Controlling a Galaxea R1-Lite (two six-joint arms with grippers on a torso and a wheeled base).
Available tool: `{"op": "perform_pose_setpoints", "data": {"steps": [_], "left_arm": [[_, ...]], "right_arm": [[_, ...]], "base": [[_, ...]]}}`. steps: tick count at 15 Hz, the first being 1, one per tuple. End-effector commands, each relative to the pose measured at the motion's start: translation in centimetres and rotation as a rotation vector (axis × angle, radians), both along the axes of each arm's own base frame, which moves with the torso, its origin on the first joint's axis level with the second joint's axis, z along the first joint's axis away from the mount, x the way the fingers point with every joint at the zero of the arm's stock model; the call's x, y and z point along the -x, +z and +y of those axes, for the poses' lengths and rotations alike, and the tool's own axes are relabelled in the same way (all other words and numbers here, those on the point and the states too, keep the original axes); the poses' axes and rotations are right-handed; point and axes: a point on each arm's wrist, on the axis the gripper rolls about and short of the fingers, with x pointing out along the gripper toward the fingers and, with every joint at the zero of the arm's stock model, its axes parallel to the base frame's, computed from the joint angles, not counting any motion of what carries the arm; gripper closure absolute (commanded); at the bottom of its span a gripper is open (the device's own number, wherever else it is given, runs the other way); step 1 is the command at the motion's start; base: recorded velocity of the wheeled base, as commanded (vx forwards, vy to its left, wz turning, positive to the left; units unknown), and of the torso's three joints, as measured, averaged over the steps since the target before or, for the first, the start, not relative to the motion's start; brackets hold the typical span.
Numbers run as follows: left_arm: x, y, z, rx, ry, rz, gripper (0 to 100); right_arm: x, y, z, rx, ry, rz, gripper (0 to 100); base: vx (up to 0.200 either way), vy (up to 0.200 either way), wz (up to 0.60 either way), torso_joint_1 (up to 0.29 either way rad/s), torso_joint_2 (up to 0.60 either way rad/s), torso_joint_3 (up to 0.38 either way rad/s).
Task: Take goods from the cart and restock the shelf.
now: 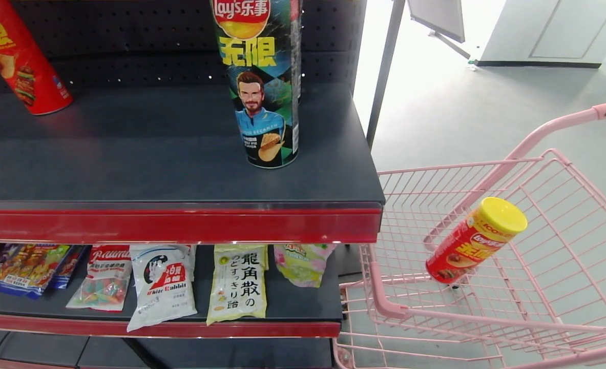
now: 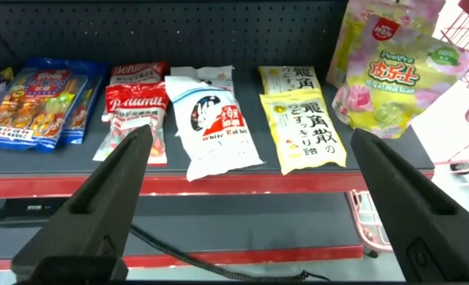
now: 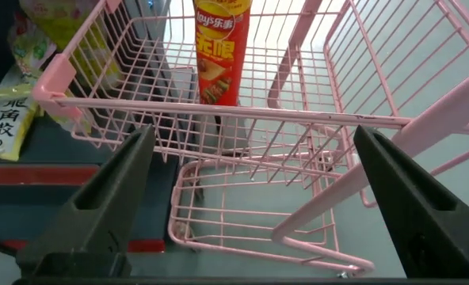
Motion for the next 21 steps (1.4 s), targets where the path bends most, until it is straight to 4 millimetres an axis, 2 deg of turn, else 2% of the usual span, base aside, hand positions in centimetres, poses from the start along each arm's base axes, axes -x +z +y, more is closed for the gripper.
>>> {"op": "perform_pose_setpoints", "data": {"steps": [1,2,3,5,6,7,8,9,11,12,14,15,16,18,21], "left_arm": [[0.0,0.0,0.0,0.002,0.0,0.001,0],[0.0,0.0,0.0,0.0,0.0,0.0,0],[0.0,0.0,0.0,0.002,0.0,0.001,0],[0.0,0.0,0.0,0.0,0.0,0.0,0],[0.0,0.0,0.0,0.0,0.001,0.0,0],[0.0,0.0,0.0,0.0,0.0,0.0,0],[0.0,0.0,0.0,0.0,0.0,0.0,0],[0.0,0.0,0.0,0.0,0.001,0.0,0],[0.0,0.0,0.0,0.0,0.0,0.0,0],[0.0,0.0,0.0,0.0,0.001,0.002,0],[0.0,0.0,0.0,0.0,0.0,0.0,0],[0.0,0.0,0.0,0.0,0.0,0.0,0],[0.0,0.0,0.0,0.0,0.0,0.002,0],[0.0,0.0,0.0,0.0,0.0,0.002,0],[0.0,0.0,0.0,0.0,0.001,0.0,0]], "right_arm": [[0.0,0.0,0.0,0.0,0.001,-0.003,0],[0.3,1.4,0.0,0.0,0.005,-0.06,0],[1.0,7.9,0.0,-0.004,0.015,-0.132,0],[-1.2,14.8,0.0,-0.034,0.022,-0.114,0],[-4.3,20.9,0.0,-0.052,0.024,-0.134,0],[-5.4,21.9,0.1,-0.048,0.022,-0.129,0],[-8.7,22.3,-0.1,-0.041,-0.012,-0.049,0],[-11.3,21.7,-0.6,-0.046,-0.06,0.024,0],[-15.1,20.4,-4.0,-0.034,-0.185,0.145,0],[-17.1,20.0,-6.6,0.045,-0.139,0.138,0],[-20.2,19.3,-10.5,0.232,0.074,0.047,0],[-20.7,18.3,-11.9,0.327,0.16,0.035,0],[-21.2,17.1,-12.3,0.398,0.235,0.041,0],[-21.7,14.8,-12.1,0.487,0.391,0.025,0],[-22.6,11.5,-12.0,0.578,0.523,0.012,0]], "base": [[0.0,0.0,0.0,0.0,0.0,0.0],[0.0,0.0,0.0,0.0,0.0,0.0],[0.0,0.0,0.0,0.0,0.0,0.0],[0.0,0.0,0.0,0.0,0.0,0.0],[0.0,0.0,0.0,0.0,0.0,0.0],[0.0,0.0,0.0,0.0,0.0,0.0],[0.0,0.0,0.0,0.0,0.0,0.0],[0.0,0.0,0.0,0.0,0.0,0.0],[0.0,0.0,0.0,0.0,0.0,0.0],[0.0,0.0,0.0,0.0,0.0,0.0],[0.0,0.0,0.0,0.0,0.0,0.0],[0.0,0.0,0.0,0.0,0.0,0.0],[0.0,0.0,0.0,0.0,0.0,0.0],[0.0,0.0,0.0,0.0,0.0,0.0],[0.0,0.0,0.0,0.0,0.0,0.0]]}}
